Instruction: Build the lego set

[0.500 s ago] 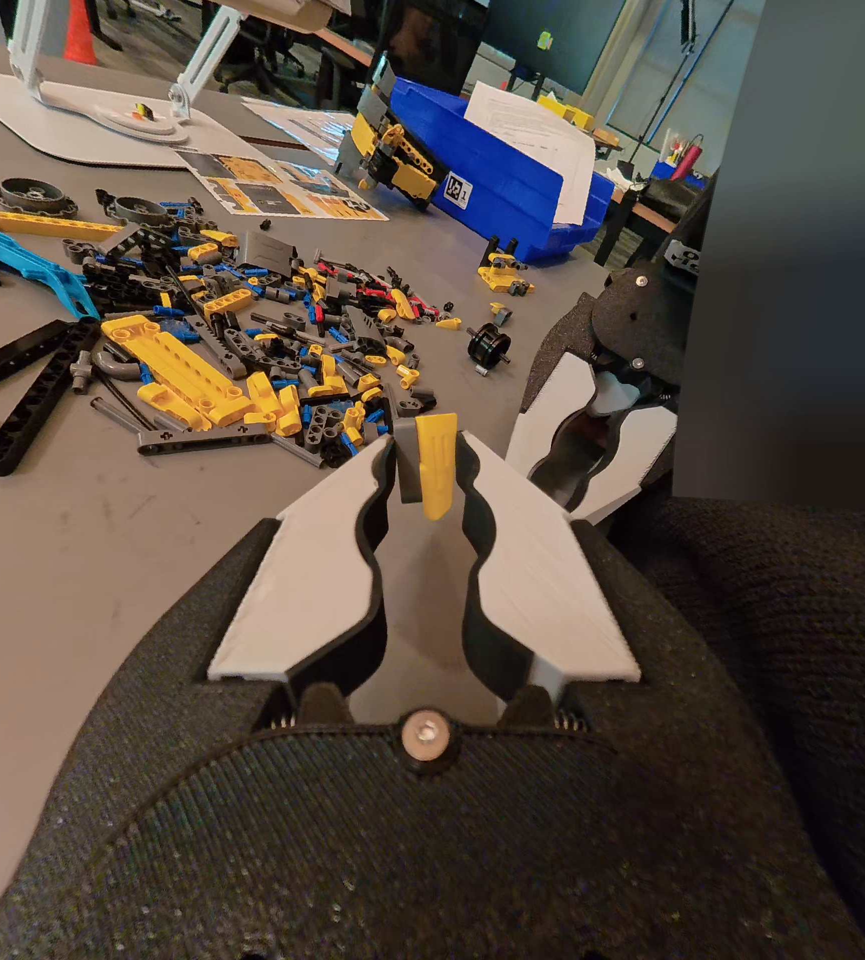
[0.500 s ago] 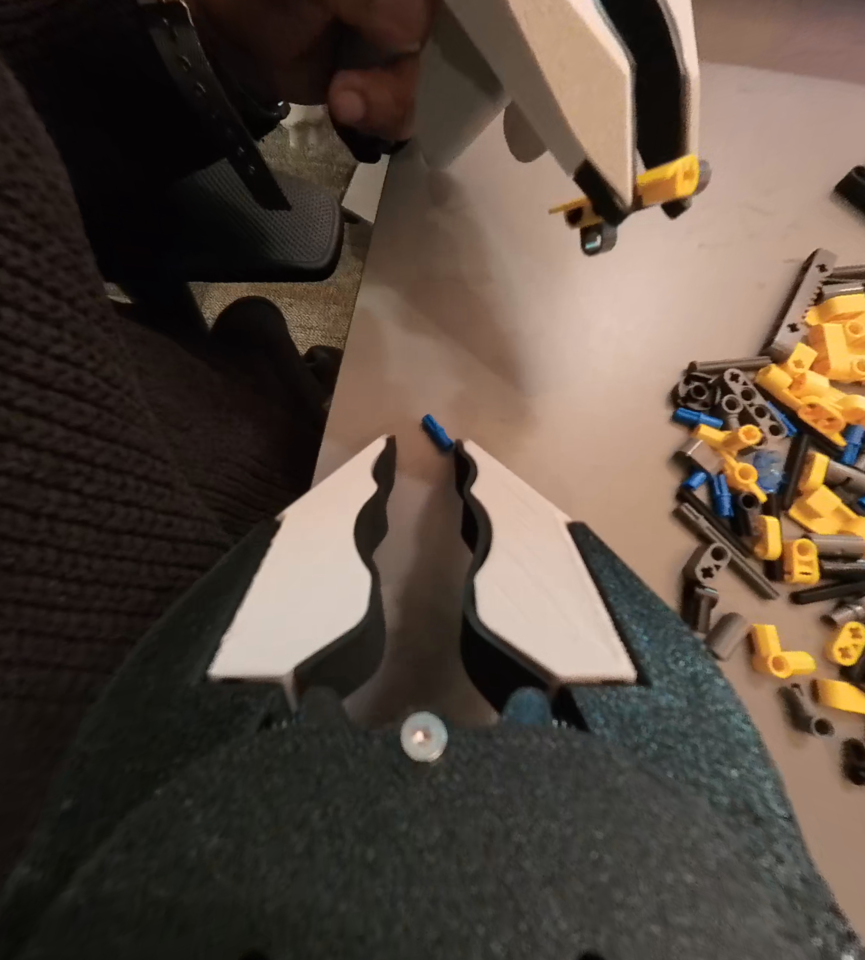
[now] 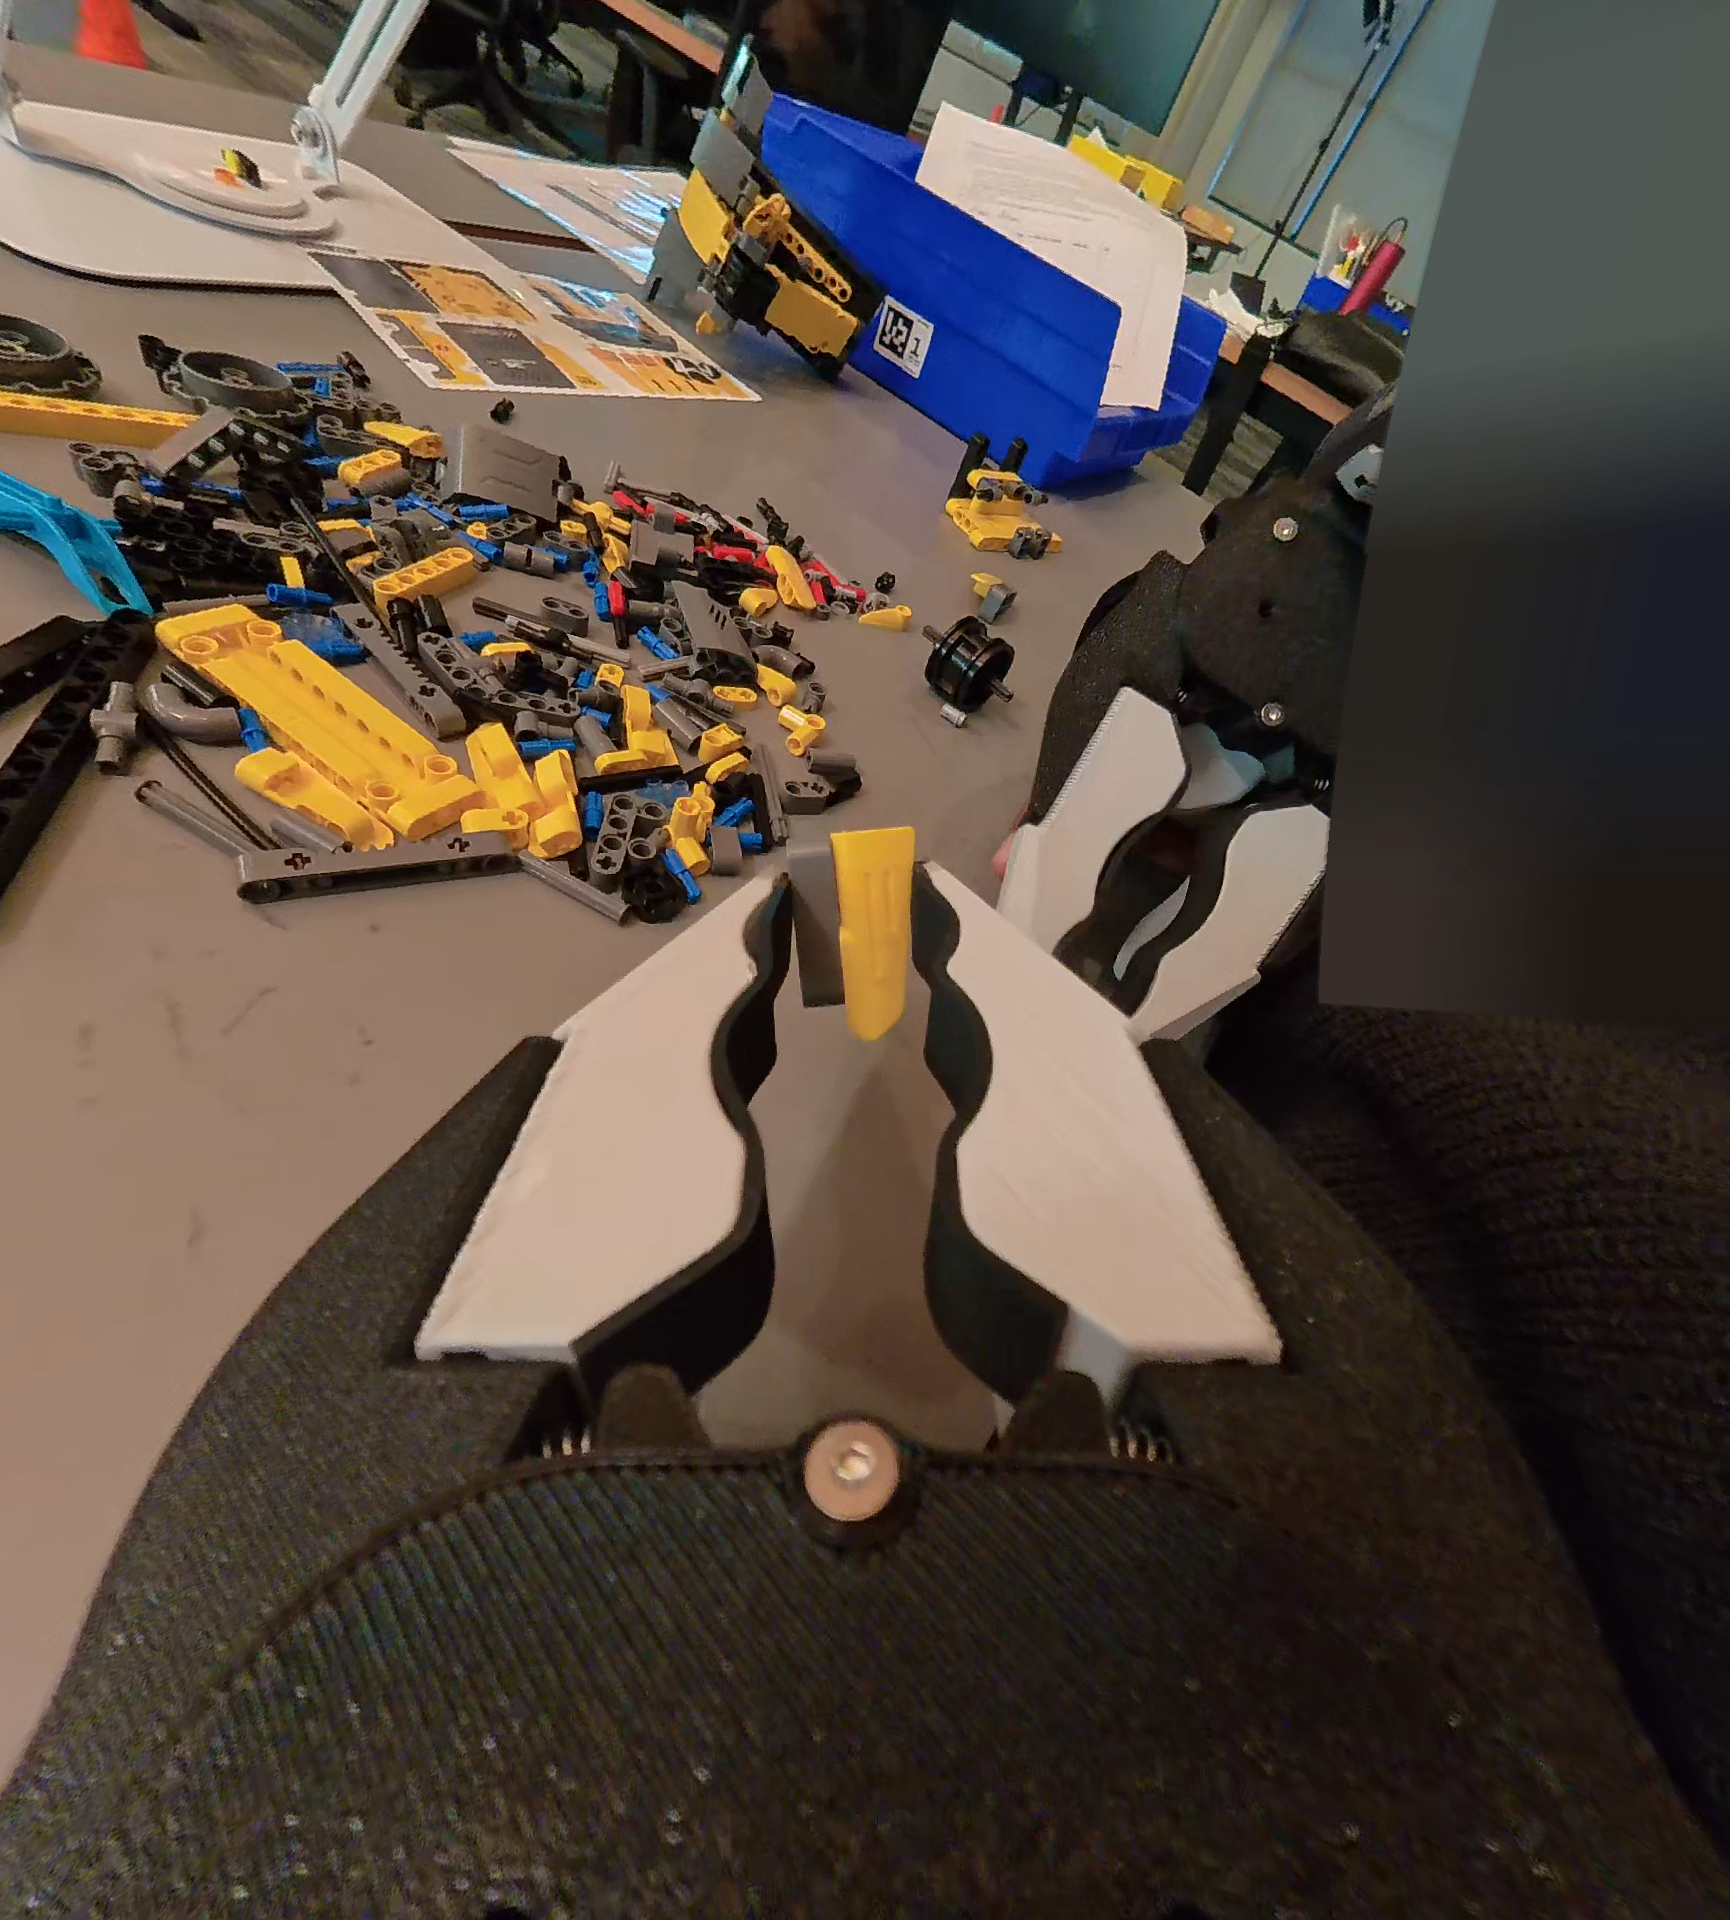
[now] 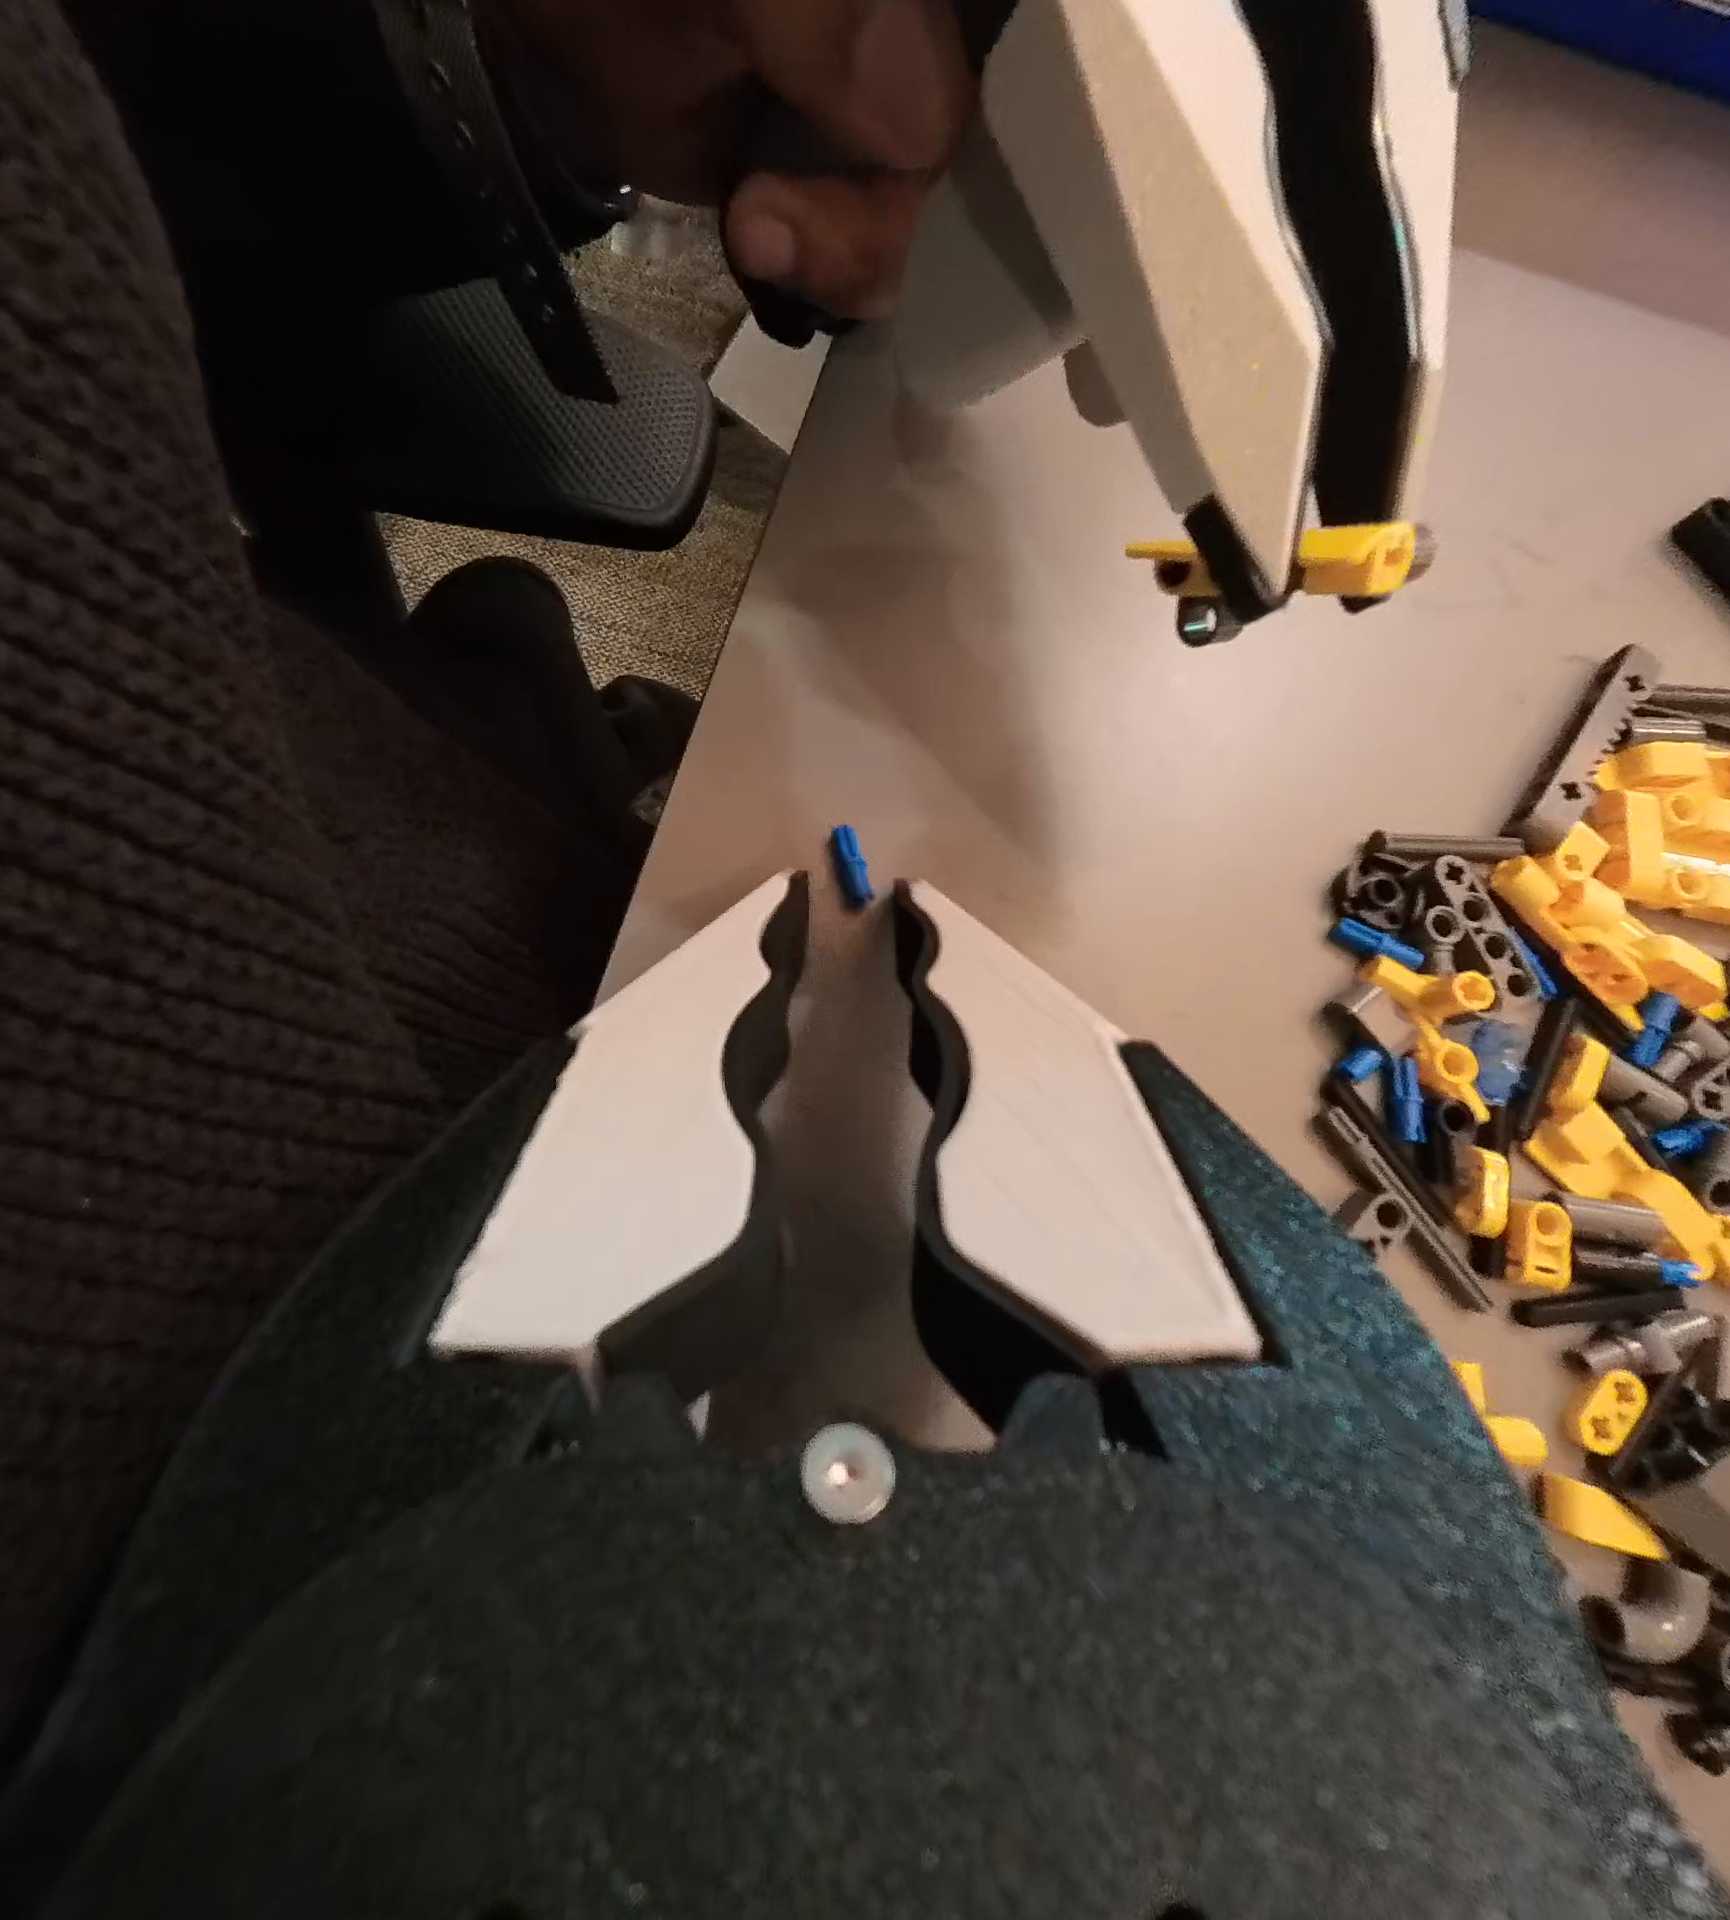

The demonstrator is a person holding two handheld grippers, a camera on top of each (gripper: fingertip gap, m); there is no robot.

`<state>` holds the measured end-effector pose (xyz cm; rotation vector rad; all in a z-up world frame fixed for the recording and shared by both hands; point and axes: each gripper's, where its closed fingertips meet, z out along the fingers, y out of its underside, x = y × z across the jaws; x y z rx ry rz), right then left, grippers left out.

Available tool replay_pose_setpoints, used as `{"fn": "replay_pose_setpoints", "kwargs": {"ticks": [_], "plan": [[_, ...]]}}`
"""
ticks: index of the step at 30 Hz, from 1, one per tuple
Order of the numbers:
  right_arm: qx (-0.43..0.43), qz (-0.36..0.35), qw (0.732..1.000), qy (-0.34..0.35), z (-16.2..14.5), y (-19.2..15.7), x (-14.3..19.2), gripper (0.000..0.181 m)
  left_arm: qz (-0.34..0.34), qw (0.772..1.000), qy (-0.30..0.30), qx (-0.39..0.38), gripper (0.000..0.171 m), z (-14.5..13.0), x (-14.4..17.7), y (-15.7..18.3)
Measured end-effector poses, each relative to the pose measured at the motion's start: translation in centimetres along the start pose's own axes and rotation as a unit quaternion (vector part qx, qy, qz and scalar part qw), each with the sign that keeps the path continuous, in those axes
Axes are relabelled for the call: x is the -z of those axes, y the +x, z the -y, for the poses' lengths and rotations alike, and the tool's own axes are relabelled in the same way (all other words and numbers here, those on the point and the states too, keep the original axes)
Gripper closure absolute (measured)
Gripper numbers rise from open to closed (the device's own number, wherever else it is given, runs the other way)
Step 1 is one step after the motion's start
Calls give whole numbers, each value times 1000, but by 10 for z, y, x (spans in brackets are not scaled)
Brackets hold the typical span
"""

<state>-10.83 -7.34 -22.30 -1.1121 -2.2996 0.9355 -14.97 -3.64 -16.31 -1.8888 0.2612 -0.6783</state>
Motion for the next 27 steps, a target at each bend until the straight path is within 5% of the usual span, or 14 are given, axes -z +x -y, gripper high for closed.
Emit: {"fn": "replay_pose_setpoints", "kwargs": {"ticks": [18,27], "plan": [[1,-4,1000,5,4,3,-3,178,-8,1000,-19,-7,152,-7,-4,4],[-99,-59,991,65,-23,7,54,178,-60,989,-103,-82,152,-31,-38,46]]}}
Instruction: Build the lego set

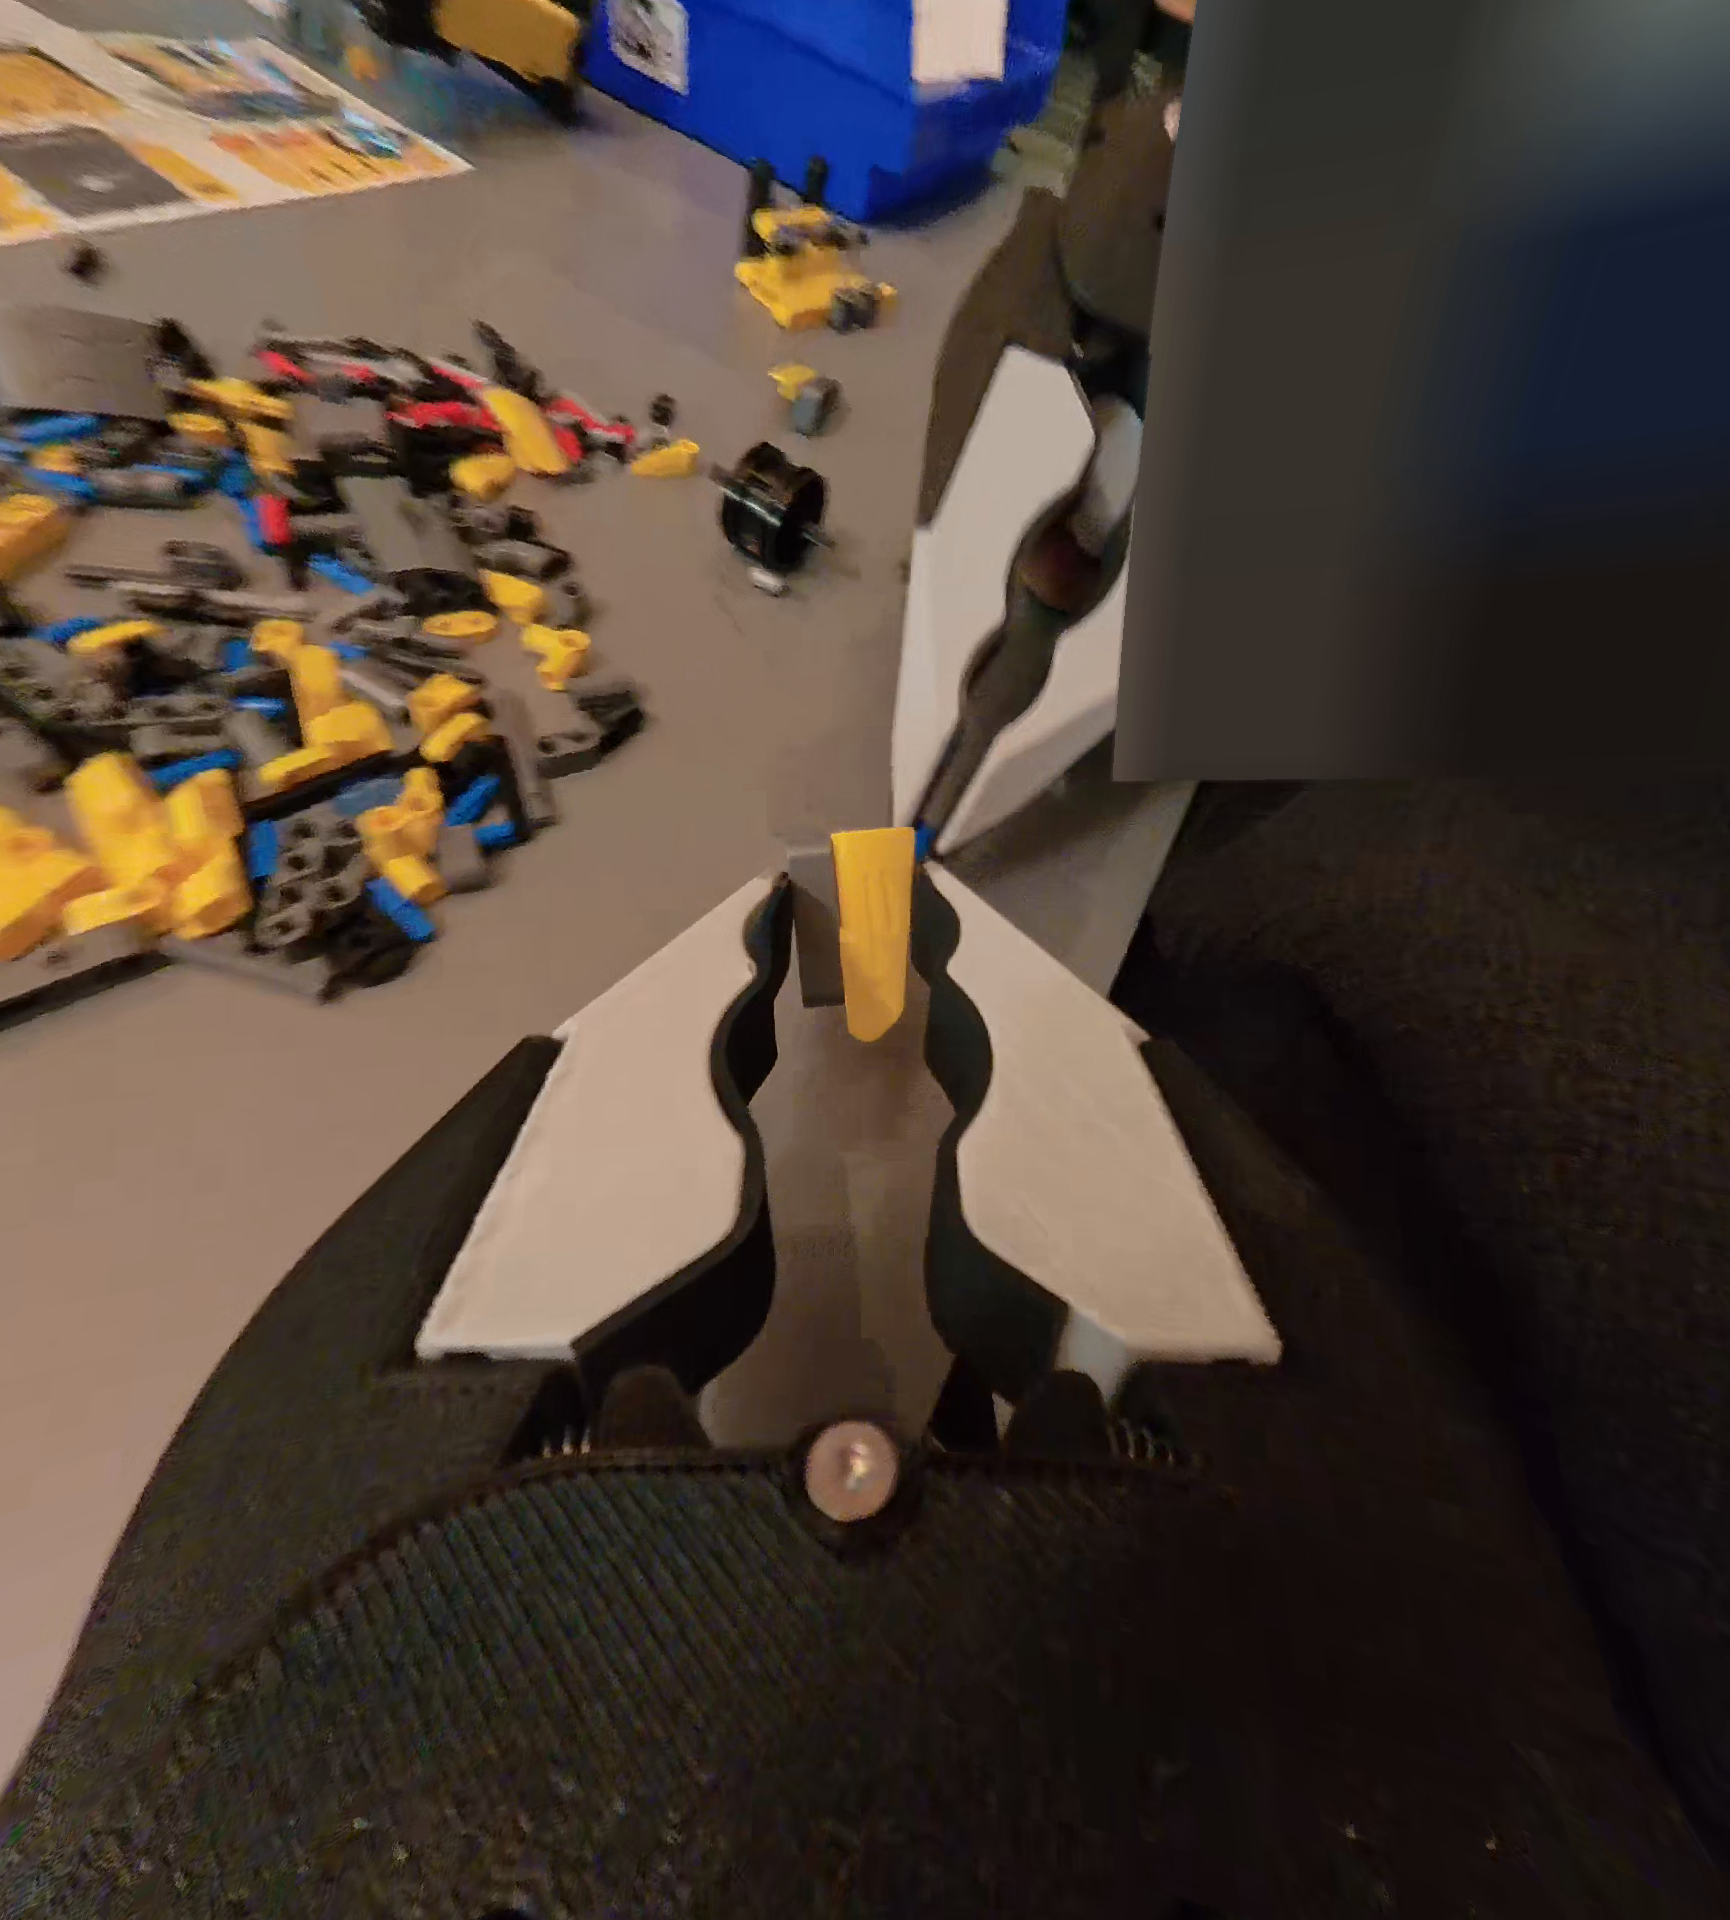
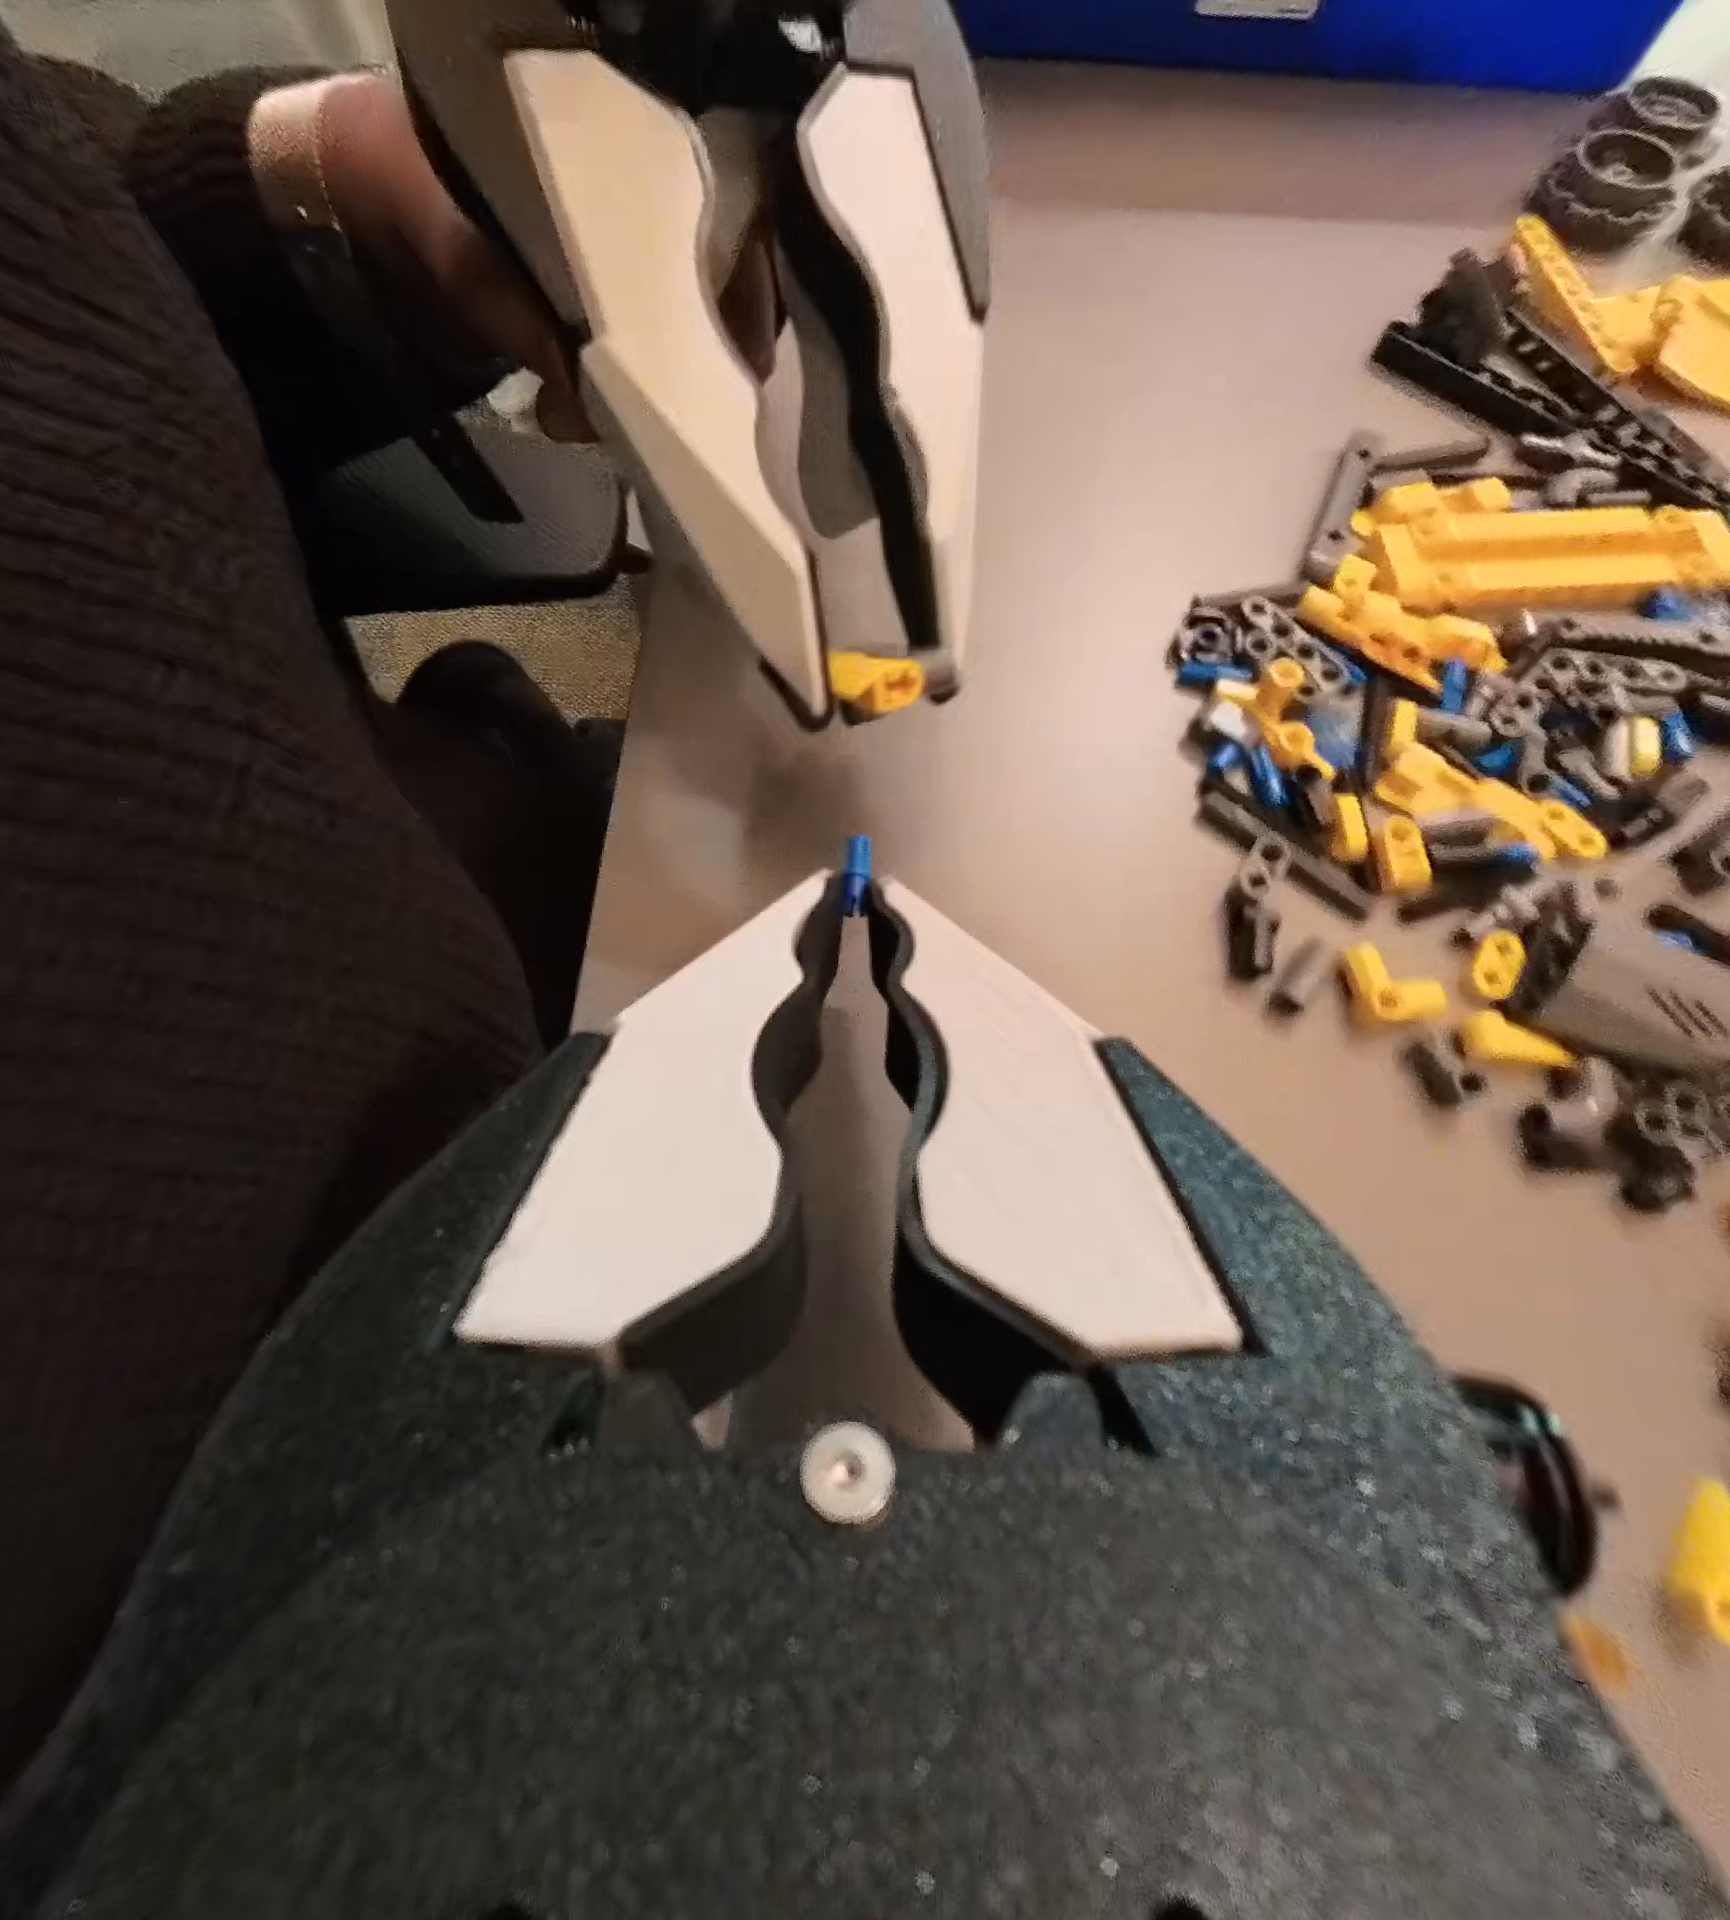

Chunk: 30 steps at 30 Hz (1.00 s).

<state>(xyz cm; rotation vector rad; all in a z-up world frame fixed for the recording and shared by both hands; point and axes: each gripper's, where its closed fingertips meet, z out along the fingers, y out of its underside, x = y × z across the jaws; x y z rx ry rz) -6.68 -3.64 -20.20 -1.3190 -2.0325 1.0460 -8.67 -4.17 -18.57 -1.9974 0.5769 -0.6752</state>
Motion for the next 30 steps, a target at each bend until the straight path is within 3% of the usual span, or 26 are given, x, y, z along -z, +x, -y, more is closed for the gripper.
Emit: {"fn": "replay_pose_setpoints", "kwargs": {"ticks": [5,10,19,30], "plan": [[51,-31,998,14,-15,-7,29,177,-38,992,-109,-49,152,-22,-35,27],[133,-35,990,-37,-37,-8,29,177,-61,987,-141,-42,151,-26,-48,38],[216,8,975,-41,-35,-16,18,177,-65,988,-139,-26,152,-25,-49,37],[175,32,984,7,-21,-15,25,177,-109,990,-91,24,152,-15,-43,40]]}}
